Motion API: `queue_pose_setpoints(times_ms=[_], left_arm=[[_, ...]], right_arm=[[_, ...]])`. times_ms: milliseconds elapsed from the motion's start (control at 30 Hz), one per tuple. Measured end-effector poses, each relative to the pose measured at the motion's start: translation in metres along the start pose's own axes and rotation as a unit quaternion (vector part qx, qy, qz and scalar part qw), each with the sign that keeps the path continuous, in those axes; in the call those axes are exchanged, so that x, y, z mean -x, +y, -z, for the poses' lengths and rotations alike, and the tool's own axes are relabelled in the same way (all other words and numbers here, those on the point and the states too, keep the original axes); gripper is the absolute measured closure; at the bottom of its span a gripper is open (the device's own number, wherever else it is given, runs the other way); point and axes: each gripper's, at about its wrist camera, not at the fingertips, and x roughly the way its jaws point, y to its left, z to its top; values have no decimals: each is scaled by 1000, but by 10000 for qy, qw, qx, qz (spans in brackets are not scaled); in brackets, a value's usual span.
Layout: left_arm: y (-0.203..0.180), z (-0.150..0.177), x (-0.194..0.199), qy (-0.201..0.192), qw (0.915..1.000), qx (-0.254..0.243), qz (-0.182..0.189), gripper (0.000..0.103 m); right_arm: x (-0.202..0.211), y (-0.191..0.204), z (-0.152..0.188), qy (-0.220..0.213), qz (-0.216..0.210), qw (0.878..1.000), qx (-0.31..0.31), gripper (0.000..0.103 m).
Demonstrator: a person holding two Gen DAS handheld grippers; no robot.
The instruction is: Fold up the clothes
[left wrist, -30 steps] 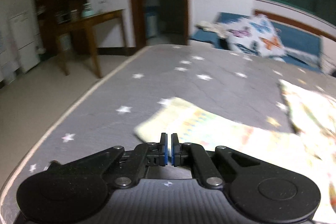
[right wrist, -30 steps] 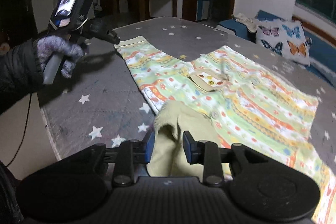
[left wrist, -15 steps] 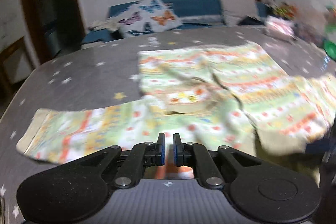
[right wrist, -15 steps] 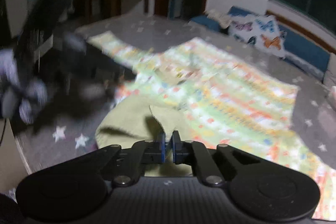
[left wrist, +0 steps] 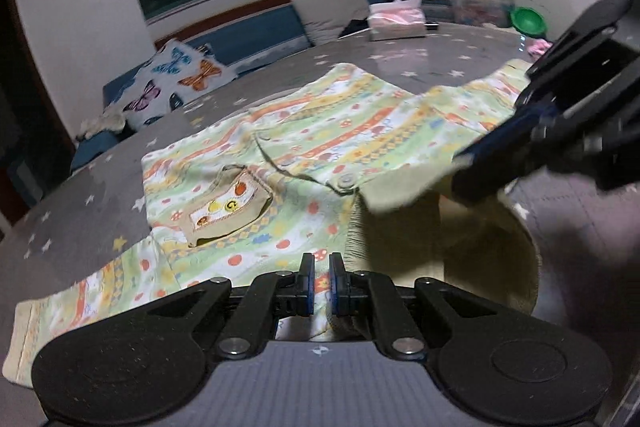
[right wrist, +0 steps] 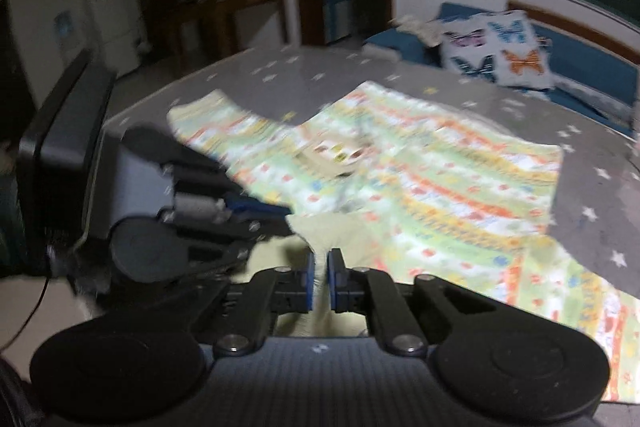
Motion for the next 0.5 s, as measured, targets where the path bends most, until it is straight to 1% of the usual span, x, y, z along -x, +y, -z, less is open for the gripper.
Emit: queue_pose_setpoints(times_ms=[67, 100, 133, 167, 267, 367, 467, 500], left_arm=[[3, 1, 2, -16, 10000, 26, 33, 92], [5, 1, 3, -35, 10000, 32, 34, 83], [7, 2, 5, -54, 10000, 39, 35, 71], [9, 2, 6, -74, 10000, 45, 36, 67], [15, 1, 11, -136, 9998, 96, 57, 66], [20, -1, 16, -199, 9997, 150, 79, 66], [28, -7, 22, -325, 9991, 274, 40, 66], [31, -11, 25, -381, 9987, 340, 14, 66]], right_arm=[[1, 4, -1, 15, -128, 9999, 95, 88], [2, 4, -3, -22, -185, 9998, 98, 87], [4, 3, -7, -103, -206, 9997, 48, 86], [6, 1, -10, -178, -208, 9996, 0, 86], [-1, -5, -18, -304, 89, 9994, -130, 85], [-28, -9, -14, -34, 371, 9992, -132, 85], [-50, -4, -2, 299, 384, 9988, 74, 85], [-50, 0, 2, 263, 414, 9986, 190, 83]])
